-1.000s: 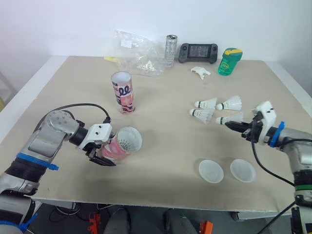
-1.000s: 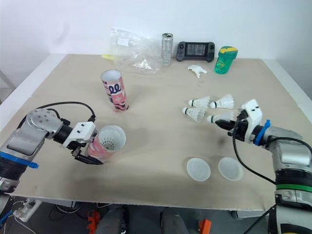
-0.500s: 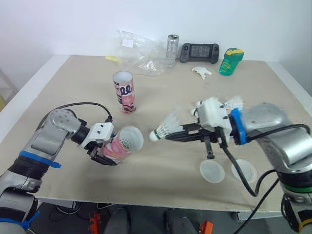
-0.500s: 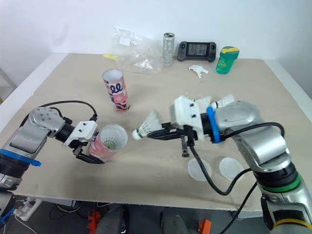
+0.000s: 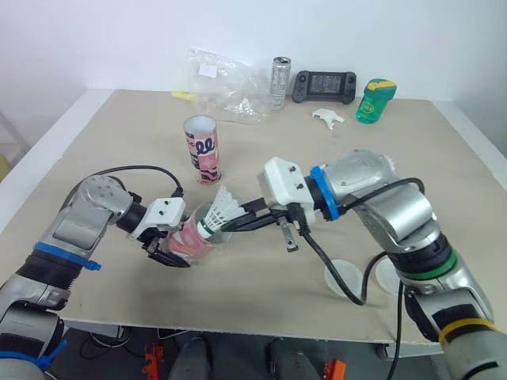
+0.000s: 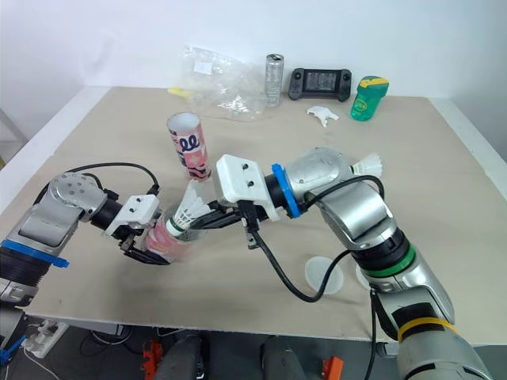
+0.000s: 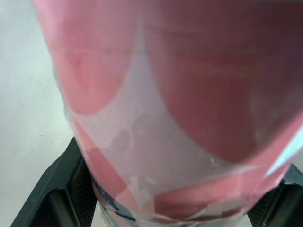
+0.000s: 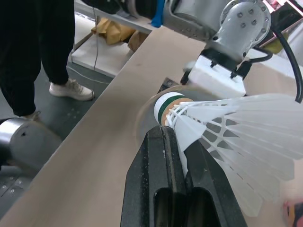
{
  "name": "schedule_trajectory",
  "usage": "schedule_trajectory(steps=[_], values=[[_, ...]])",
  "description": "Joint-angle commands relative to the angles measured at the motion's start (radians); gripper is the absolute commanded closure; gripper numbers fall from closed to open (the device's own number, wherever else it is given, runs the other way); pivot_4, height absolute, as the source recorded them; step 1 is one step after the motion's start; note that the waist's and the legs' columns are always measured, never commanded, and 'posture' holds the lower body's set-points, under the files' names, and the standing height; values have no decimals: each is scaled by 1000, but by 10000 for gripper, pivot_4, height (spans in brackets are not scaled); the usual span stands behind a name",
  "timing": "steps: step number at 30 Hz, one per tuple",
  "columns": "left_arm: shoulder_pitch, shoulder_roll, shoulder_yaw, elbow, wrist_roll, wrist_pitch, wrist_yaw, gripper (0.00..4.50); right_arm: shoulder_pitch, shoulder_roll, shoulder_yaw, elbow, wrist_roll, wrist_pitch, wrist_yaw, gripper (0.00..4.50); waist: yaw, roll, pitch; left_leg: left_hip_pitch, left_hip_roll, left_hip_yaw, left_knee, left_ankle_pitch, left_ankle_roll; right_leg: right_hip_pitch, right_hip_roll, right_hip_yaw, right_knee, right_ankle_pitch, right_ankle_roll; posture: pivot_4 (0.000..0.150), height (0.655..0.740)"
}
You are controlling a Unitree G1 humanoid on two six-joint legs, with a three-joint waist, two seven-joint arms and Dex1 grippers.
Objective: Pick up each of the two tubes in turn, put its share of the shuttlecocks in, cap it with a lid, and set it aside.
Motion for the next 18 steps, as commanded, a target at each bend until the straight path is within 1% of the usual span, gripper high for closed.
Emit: schedule_trajectory(steps=[1,4,5,6,7,8,9,12,15,17,18], values=[[-1,-6,-22,-9,17,19,9,8426,-33,13,-3,18,-14,-27,32,44657,0,0,0,0,0,0,0,0,0,0,0,0,0,0,0,1500,7394],[-3,-6,-21,-13,17,27,11,8426,-40,23,-7,27,1,-9,59,34399,0,0,0,0,0,0,0,0,0,0,0,0,0,0,0,1500,7394],[-5,-6,-22,-13,17,29,11,8426,-43,21,-10,27,7,-3,73,26900,0,0,0,0,0,-1,0,0,0,0,0,0,0,0,0,1500,7394],[-6,-8,-22,-12,17,31,11,8426,-44,20,-20,25,21,9,82,23412,0,0,0,0,0,-1,0,0,0,0,0,0,0,0,0,1500,7394],[-7,-9,-22,-12,17,32,12,8426,-45,18,-27,23,29,17,88,21449,0,0,0,0,0,-1,0,0,0,0,1,0,0,0,0,1500,7394],[-7,-10,-22,-11,17,32,12,8426,-47,19,-46,21,50,35,88,16724,0,0,0,0,0,-1,0,0,0,0,1,0,0,0,0,1500,7394],[-7,-11,-22,-9,17,30,12,8426,-47,10,-73,18,80,50,100,15197,0,0,0,0,0,-1,0,0,0,0,0,0,0,0,0,1500,7394],[-6,-14,-22,-4,18,25,14,8426,-58,8,-153,44,146,95,82,15197,1,0,0,-1,0,-1,0,0,0,0,0,0,0,0,0,1500,7394],[-8,-18,-24,2,20,23,15,8426,-64,13,-161,58,146,111,70,15197,0,0,0,0,0,-1,0,0,0,0,0,0,0,0,0,1500,7394],[-9,-20,-24,8,21,21,15,8426,-65,24,-131,66,94,97,40,20343,0,0,0,0,0,-1,0,0,0,0,0,-1,0,0,0,1500,7394],[-10,-22,-25,11,21,20,16,8426,-65,30,-116,67,77,91,34,23757,0,0,0,0,0,-1,0,0,0,0,0,-1,0,0,0,1500,7394]])
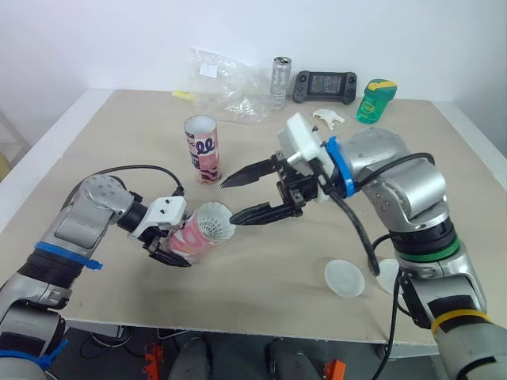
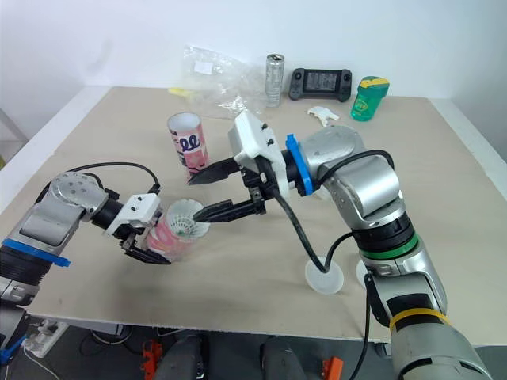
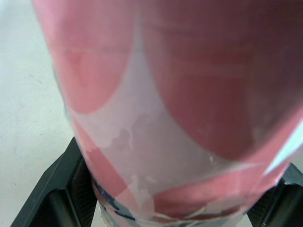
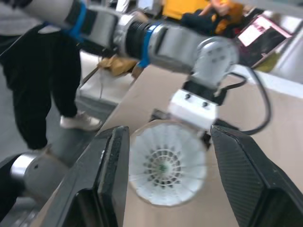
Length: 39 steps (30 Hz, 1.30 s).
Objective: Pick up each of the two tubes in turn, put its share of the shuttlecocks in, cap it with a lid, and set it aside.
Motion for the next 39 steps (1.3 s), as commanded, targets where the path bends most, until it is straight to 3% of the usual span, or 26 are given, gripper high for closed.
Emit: schedule_trajectory(steps=[1,4,5,12,16,23,25,31,37,39], values=[[-4,-18,-22,9,18,0,17,8426,-18,16,46,-11,-52,-26,-20,28825,0,0,0,0,0,0,0,0,0,0,0,0,0,0,0,1500,7394],[-6,-33,-10,13,-8,22,14,8426,-23,26,93,-1,-102,-63,-12,43079,1,0,0,0,0,0,0,0,0,0,0,0,0,0,0,1500,7394],[-5,-37,-6,13,-19,34,11,8426,-39,41,117,24,-132,-77,-20,44385,2,0,0,0,0,0,0,0,0,0,0,0,0,0,0,1500,7394],[-14,-39,-3,25,-22,50,2,8426,-104,69,290,118,-285,-193,83,44385,2,0,0,-1,0,0,1,0,0,0,0,0,0,0,1,1500,7394],[-16,-40,-4,31,-20,46,1,8426,-157,163,378,241,-369,-269,107,44385,0,0,0,-1,0,0,1,0,0,-1,0,0,0,0,0,1500,7394],[-10,-43,-4,34,-17,38,9,8426,-230,285,400,413,-439,-372,154,44385,0,0,0,0,0,-1,1,0,0,0,0,-2,1,0,0,1500,7394],[-7,-43,-4,32,-14,36,14,8426,-244,285,337,407,-379,-326,192,44385,0,-1,0,0,0,-1,1,0,0,0,0,-2,1,0,0,1500,7394],[16,-50,15,24,-17,9,46,8426,-269,124,124,330,-217,-217,309,44385,6,-1,0,-1,0,-3,1,1,-1,1,0,-3,1,0,0,1500,7394],[41,-127,92,14,-70,-61,138,8426,-164,-112,-12,207,-130,-208,312,44385,15,-1,0,-2,0,-4,1,1,-1,1,0,-4,0,0,-1,1500,7394],[52,-186,113,-5,-104,-84,178,8426,-86,-245,-49,162,-145,-148,309,38527,18,-2,1,-2,0,-3,0,1,-1,0,0,-4,0,0,-1,1500,7394]])
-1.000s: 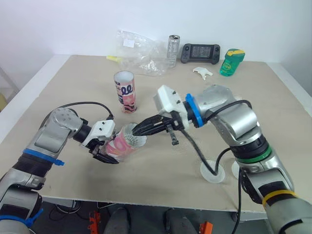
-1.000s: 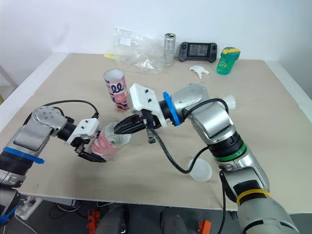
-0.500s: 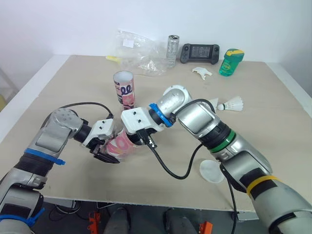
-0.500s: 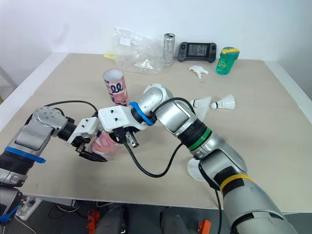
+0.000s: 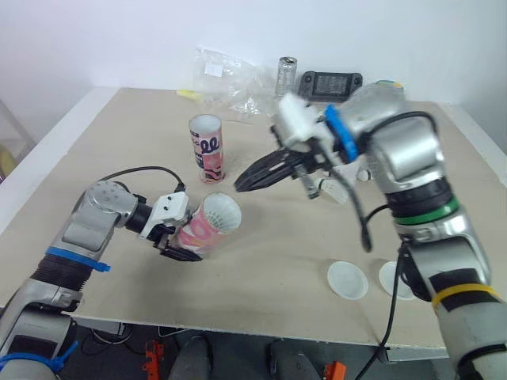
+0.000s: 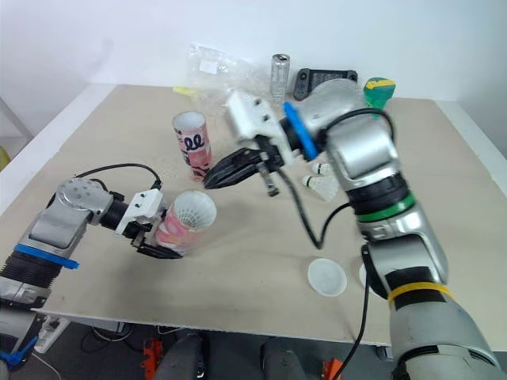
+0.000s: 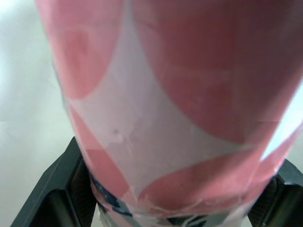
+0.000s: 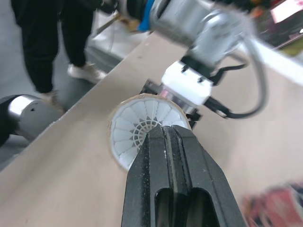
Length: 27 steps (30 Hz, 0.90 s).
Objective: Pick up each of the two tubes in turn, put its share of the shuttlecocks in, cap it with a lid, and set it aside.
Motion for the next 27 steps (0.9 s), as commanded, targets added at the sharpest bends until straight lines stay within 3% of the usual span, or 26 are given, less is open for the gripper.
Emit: schedule_trajectory(steps=[1,2,9,14,18,27], values=[[23,-109,57,-46,-70,-64,105,8426,142,-249,-105,-126,16,90,42,35993,8,-3,2,-1,0,0,0,0,0,0,0,0,0,-1,0,1500,7394],[28,-123,59,-53,-78,-58,115,8426,171,-289,-113,-147,17,92,36,29918,7,-3,3,-2,-1,1,0,-1,-1,-1,-2,0,-1,-1,0,1500,7394],[19,-300,52,-17,-125,-40,226,8426,474,-565,-152,-207,-53,-14,40,4980,-9,-3,3,-5,-1,0,-2,-4,-1,-3,1,0,-1,-1,-1,1500,7394],[14,-381,17,40,-130,-36,233,8426,572,-582,-88,-215,-113,-35,30,4980,-19,-3,3,-4,-1,0,-2,-4,-1,-2,1,0,-1,-2,1,1500,7394],[8,-420,-30,163,-55,-127,257,8426,578,-505,30,-122,-270,-46,-79,4980,-23,-4,4,0,-1,1,0,-4,-2,0,1,1,-1,-2,6,1500,7394],[23,-417,-38,291,-2,-243,283,8426,605,-466,57,-122,-295,-45,-58,4980,-18,-5,4,1,-1,2,2,-3,-3,2,1,3,-1,1,7,1500,7394]])
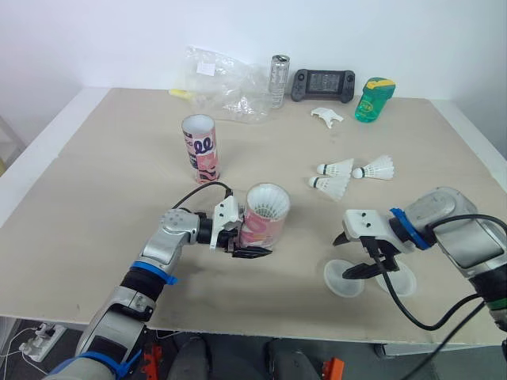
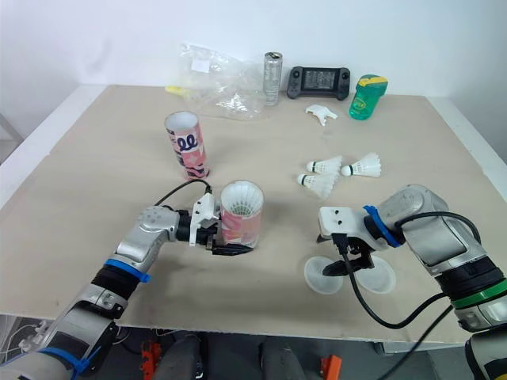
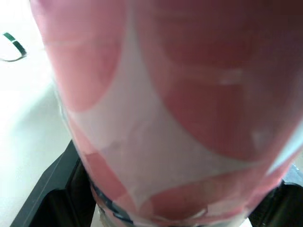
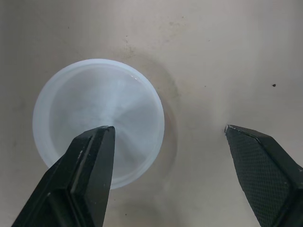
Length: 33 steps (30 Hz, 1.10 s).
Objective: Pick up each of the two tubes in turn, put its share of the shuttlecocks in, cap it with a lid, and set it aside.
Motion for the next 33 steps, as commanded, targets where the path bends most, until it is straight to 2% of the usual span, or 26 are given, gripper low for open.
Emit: schedule_trajectory(steps=[1,2,5,8,12,17,20,24,28,33], values=[[36,18,-6,29,36,-14,16,8426,10,3,11,-15,-38,-23,1,4980,0,0,0,0,0,0,0,0,0,0,0,0,0,0,0,1500,7394],[43,20,-7,29,35,-14,15,8426,10,5,21,-8,-56,-37,-2,4980,0,0,-1,1,0,0,0,0,0,1,0,0,0,0,0,1500,7394],[62,25,-9,25,30,-8,14,8426,9,14,26,-7,-68,-45,4,12449,0,0,-2,3,0,0,0,0,0,2,0,0,0,0,0,1500,7394],[71,26,-9,29,32,-7,18,8426,-6,24,23,-9,-72,-46,20,27643,-1,-1,-4,3,1,0,0,0,0,3,1,-1,0,0,-1,1500,7394],[75,23,-4,29,31,1,26,8426,-21,29,8,-39,-51,-39,50,44509,-4,-2,-5,4,1,0,0,0,0,3,1,-1,0,0,-2,1500,7394],[72,26,-2,40,38,-6,33,8426,-59,56,-53,-153,44,44,54,44509,-5,-2,-5,4,1,0,0,0,0,2,1,-1,0,0,-2,1500,7394],[67,28,2,50,37,-5,33,8426,-179,114,-133,-221,166,186,13,44509,-10,0,-5,4,1,0,-1,0,0,2,2,0,1,1,-2,1500,7394],[61,35,-8,52,35,8,5,8426,-360,149,-178,-202,232,260,-5,44509,-6,-4,-6,4,1,-2,0,1,-1,2,2,-2,1,2,-3,1500,7394],[49,42,-19,67,44,9,-16,8426,-530,188,-144,-133,228,236,15,44509,-10,-2,-6,4,2,0,-2,1,-1,0,1,-2,0,1,-7,1500,7394],[28,43,-27,93,53,7,-35,8426,-648,292,-47,-79,191,170,33,44509,-11,-1,-7,4,3,0,-5,1,-1,-1,2,-3,1,1,-6,1500,7394]])
